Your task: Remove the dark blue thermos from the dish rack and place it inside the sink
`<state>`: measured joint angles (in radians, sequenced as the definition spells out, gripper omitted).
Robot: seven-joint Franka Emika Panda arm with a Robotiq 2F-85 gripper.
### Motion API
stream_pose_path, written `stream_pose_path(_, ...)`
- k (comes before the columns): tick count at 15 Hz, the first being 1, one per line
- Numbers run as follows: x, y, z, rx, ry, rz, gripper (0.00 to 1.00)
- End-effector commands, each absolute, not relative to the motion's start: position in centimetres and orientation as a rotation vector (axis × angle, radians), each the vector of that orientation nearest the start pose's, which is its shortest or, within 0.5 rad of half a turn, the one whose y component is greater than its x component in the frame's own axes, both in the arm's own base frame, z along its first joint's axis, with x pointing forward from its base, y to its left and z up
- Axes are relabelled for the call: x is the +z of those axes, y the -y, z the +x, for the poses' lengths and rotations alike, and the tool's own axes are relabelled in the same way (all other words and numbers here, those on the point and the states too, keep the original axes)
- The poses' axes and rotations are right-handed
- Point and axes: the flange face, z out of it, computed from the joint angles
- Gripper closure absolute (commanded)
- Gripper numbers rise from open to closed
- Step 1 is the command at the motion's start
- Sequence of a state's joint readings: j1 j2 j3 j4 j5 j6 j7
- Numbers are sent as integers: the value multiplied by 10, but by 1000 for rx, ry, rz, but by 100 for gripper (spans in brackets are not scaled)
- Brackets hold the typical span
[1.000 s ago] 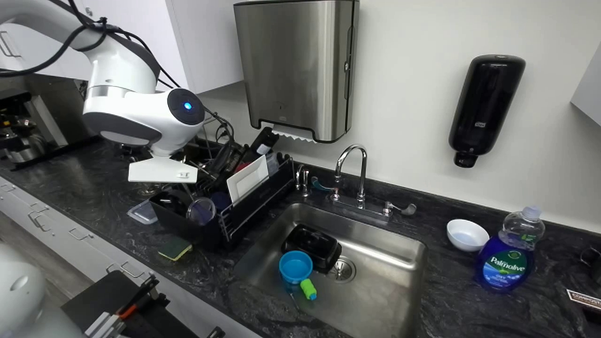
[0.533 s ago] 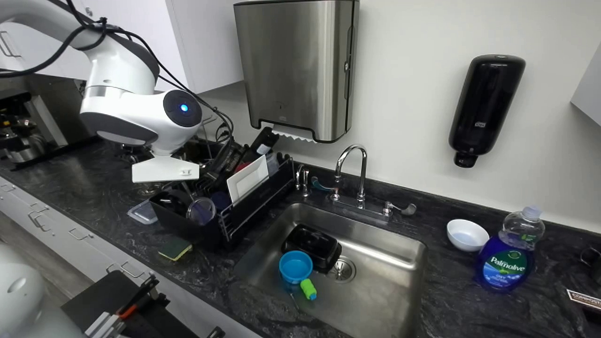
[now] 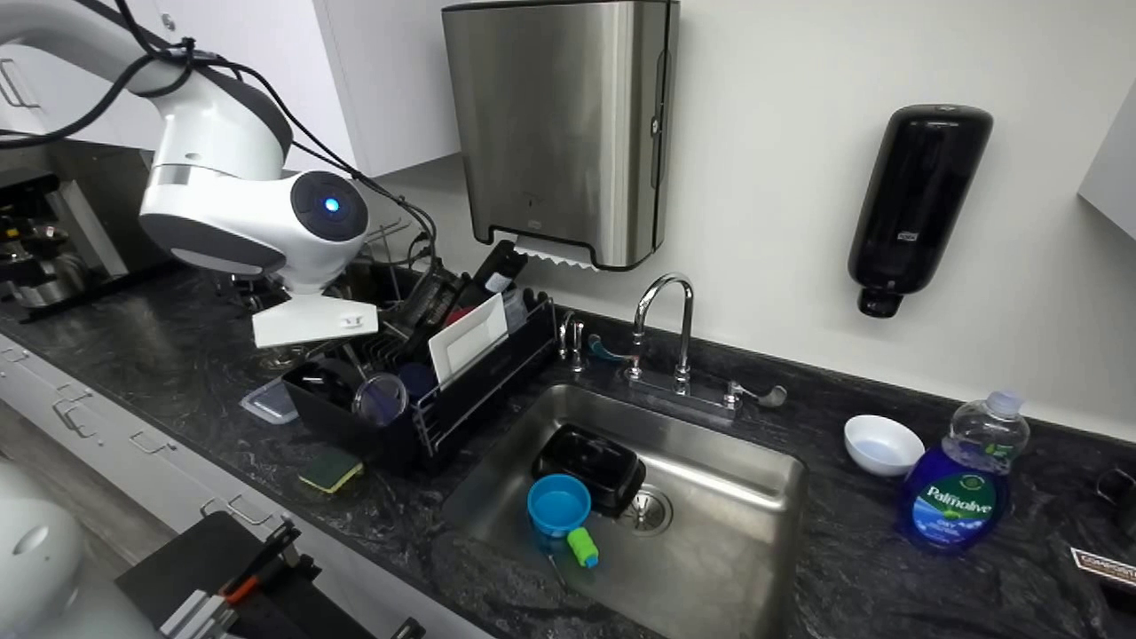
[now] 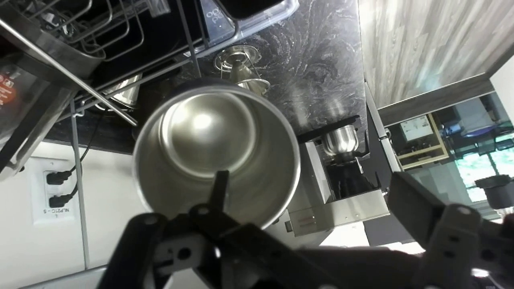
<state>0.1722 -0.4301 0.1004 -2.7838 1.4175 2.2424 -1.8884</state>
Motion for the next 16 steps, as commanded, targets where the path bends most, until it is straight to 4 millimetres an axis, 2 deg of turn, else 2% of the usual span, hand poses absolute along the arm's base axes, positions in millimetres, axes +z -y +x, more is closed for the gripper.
stream_pose_path(1,332,-127,347,-865,1256,-1954,0)
stream_pose_path(16,311,-143,343,-910,1287,-1983,0)
